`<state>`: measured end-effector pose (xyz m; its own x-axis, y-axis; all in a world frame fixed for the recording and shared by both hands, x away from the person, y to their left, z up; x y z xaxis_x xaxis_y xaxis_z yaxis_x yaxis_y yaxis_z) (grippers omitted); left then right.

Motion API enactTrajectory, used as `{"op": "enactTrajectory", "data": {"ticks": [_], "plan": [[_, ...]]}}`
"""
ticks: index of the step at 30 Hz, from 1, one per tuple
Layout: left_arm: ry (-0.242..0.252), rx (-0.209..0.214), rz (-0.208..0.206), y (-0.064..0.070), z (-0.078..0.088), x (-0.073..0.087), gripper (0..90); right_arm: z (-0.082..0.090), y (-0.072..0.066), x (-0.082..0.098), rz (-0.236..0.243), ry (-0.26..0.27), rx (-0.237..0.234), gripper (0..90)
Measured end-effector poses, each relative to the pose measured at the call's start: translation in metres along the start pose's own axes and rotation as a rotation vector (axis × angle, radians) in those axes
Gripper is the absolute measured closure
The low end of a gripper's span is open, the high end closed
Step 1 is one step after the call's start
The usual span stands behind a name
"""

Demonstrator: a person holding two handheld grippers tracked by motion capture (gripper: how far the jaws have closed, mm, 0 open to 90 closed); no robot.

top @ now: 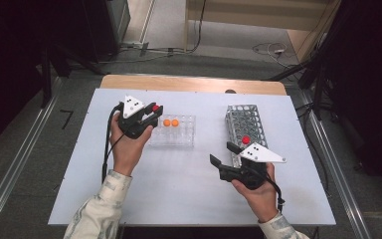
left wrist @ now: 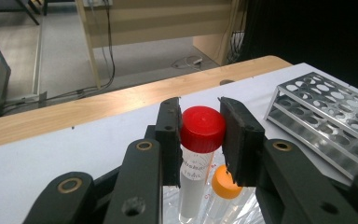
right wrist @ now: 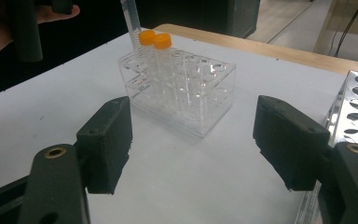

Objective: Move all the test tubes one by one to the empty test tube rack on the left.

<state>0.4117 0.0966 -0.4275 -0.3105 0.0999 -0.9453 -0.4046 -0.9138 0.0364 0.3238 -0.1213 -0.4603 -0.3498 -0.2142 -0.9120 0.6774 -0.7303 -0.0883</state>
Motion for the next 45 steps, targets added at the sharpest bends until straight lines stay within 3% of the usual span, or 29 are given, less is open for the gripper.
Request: {"op": "enactTrajectory", "data": {"ticks": [11,31,41,45], "plan": [[-0.035,-0.006,-0.022,0.005,-0.004,0.017,70.2,0.001,0.001,0.001,-0.003,-0.002,0.001,26.6],[-0.054,0.009,0.026,0.004,-0.009,0.029,69.2,0.001,0.001,0.002,-0.006,-0.005,0.004,26.6],[-0.036,0.019,0.047,0.005,-0.007,0.026,62.7,0.002,0.003,0.002,-0.006,-0.002,0.007,26.5],[-0.018,0.027,0.072,0.006,-0.005,0.022,52.2,0.003,0.004,0.002,-0.007,-0.001,0.010,26.5]]}}
Point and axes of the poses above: each handheld gripper's, and its own axes: z roughly backward along the jaws, x roughly out of its underside, y roughly to its right, the point moved 10 cm from there along -z, roughly forward along the jaws, and after that the axes turned 1 degree about -z, right-handed, at the moved point
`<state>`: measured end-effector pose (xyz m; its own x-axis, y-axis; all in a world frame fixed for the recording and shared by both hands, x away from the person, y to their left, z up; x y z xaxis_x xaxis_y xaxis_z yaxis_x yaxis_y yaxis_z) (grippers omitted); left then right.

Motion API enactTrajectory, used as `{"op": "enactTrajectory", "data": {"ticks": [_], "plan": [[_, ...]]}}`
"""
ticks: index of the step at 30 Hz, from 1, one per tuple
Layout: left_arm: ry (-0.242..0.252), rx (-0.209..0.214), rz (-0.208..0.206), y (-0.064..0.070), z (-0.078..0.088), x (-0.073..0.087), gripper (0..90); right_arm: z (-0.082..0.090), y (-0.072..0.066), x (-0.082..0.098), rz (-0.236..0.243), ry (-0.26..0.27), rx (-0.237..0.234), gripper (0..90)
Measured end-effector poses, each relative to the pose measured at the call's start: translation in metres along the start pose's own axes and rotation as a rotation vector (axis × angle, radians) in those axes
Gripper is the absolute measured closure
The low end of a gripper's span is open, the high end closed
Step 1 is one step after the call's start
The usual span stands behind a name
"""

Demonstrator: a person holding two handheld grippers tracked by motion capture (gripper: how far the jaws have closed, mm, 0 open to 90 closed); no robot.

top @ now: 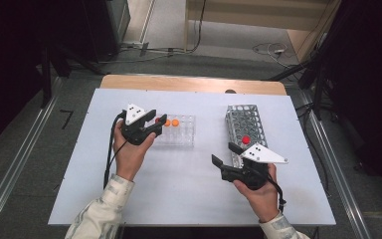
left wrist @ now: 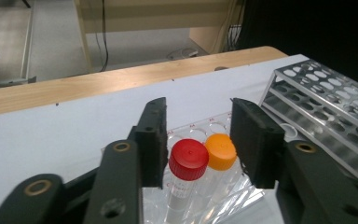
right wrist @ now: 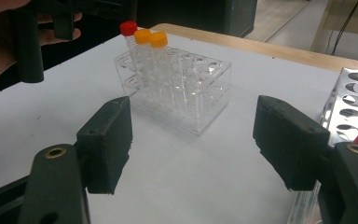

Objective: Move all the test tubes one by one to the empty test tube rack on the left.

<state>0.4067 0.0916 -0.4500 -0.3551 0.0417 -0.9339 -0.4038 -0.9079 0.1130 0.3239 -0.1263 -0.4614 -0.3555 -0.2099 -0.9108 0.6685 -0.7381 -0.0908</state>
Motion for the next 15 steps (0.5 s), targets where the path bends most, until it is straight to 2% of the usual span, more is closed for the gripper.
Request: {"op": "enactTrajectory", "data": {"ticks": [4,8,15], "plan": [[-0.008,0.028,0.049,0.002,0.001,0.000,34.9,0.002,0.002,0.000,-0.003,0.004,0.003,25.7],[-0.016,0.024,0.057,0.001,0.002,0.001,23.7,0.006,0.006,0.002,-0.008,0.008,0.006,23.8],[-0.025,0.017,0.054,0.001,0.003,0.001,20.0,0.019,0.019,0.009,-0.019,0.006,0.034,23.5]]}}
Point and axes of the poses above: each handheld gripper's, and its own axes: z roughly backward along the jaws, x roughly out of its underside, y roughly to its right, the point moved 10 cm from there along -z, roughly forward along the jaws, and after that the axes turned 1 degree about -z, right-handed, at the moved point
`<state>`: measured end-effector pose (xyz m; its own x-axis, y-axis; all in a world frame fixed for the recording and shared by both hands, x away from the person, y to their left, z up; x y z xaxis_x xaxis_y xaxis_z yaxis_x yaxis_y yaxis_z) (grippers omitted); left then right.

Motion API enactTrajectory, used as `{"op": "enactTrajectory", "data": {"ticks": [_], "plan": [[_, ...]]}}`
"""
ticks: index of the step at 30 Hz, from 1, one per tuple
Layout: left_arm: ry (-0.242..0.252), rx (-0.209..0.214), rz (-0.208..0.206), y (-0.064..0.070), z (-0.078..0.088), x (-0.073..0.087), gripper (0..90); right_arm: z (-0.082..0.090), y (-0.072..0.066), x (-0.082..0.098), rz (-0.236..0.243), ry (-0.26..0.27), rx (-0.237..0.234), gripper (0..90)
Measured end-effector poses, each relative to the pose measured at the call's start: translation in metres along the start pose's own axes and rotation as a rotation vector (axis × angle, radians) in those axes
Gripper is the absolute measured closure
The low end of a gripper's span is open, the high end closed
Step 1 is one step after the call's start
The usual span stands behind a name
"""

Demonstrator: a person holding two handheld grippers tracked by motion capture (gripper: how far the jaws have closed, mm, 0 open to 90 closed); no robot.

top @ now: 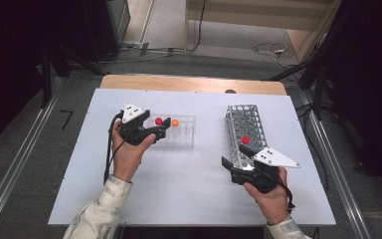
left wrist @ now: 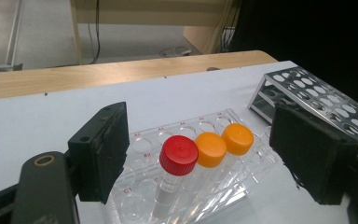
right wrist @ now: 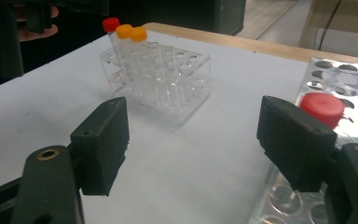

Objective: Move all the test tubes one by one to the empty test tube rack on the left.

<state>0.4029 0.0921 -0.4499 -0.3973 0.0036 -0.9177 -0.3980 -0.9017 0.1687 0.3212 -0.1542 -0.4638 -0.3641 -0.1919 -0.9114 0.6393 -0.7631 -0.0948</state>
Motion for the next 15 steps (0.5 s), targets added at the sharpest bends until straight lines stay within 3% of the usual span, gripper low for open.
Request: {"op": "enactTrajectory", "data": {"ticks": [8,15], "plan": [[0.012,0.007,0.007,0.002,0.001,-0.002,19.6,0.007,0.033,0.010,-0.032,0.002,0.087,23.8],[0.007,0.002,0.003,0.002,0.001,-0.001,19.5,-0.009,0.060,0.023,-0.040,-0.016,0.187,31.7]]}}
Point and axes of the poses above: each handheld gripper's, and its own axes: z roughly backward along the jaws, x roughly out of its underside, y roughly to its right, the point moved 10 cm from there along -z, roughly forward along the jaws, and after that the axes turned 1 degree about -z, right-handed, at the moved point
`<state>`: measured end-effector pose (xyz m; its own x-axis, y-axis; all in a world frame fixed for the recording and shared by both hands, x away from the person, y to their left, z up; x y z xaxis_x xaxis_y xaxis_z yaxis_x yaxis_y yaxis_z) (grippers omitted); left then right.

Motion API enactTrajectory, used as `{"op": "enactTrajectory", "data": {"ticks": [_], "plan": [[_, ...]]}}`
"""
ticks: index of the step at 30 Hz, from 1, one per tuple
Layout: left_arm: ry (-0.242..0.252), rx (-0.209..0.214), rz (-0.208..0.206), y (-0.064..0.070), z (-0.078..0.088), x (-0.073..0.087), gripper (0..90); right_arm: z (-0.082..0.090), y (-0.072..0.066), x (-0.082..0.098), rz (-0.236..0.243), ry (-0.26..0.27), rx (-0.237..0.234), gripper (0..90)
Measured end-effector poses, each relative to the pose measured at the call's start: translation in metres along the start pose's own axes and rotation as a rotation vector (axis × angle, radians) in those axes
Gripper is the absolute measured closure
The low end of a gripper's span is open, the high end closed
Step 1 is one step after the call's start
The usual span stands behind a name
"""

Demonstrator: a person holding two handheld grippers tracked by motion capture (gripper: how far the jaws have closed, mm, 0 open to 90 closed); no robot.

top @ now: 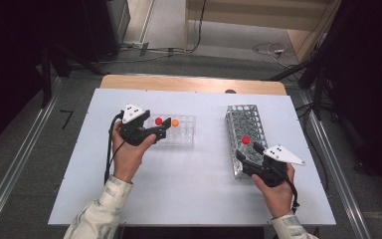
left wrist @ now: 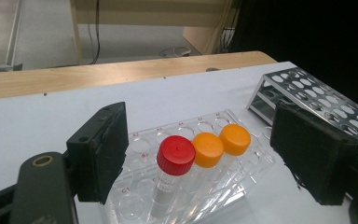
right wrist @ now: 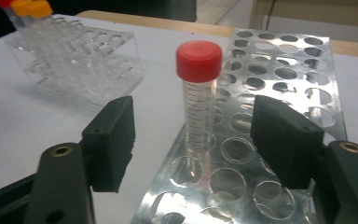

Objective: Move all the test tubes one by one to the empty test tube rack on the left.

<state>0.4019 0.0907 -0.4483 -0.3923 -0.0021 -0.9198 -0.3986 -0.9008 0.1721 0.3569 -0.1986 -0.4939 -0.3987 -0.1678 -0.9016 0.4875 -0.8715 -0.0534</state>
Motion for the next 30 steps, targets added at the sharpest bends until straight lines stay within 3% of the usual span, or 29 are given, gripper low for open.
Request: {"op": "enactTrajectory", "data": {"ticks": [4,8,20,30], "plan": [[0.000,0.000,0.002,0.000,0.000,0.000,19.5,-0.004,0.004,-0.002,-0.002,0.008,0.019,40.2],[0.001,0.001,0.001,0.000,0.000,0.000,19.6,-0.011,0.003,0.002,0.031,-0.016,0.020,47.0],[-0.003,0.004,-0.001,0.001,0.000,0.001,19.8,-0.018,0.004,0.002,0.040,-0.027,0.025,67.8],[0.003,-0.001,-0.004,0.001,0.001,0.000,19.8,-0.010,0.004,-0.007,0.037,0.003,0.020,70.9]]}}
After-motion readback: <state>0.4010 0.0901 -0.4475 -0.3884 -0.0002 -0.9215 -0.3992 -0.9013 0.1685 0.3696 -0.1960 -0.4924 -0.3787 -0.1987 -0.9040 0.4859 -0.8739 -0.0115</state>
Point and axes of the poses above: each handheld gripper's, and its own axes: z roughly backward along the jaws, x roughly out of its underside, y roughly to its right, the point moved 10 cm from there along -z, roughly forward along the jaws, and after that the axes turned 1 degree about -z, right-handed, at the moved point
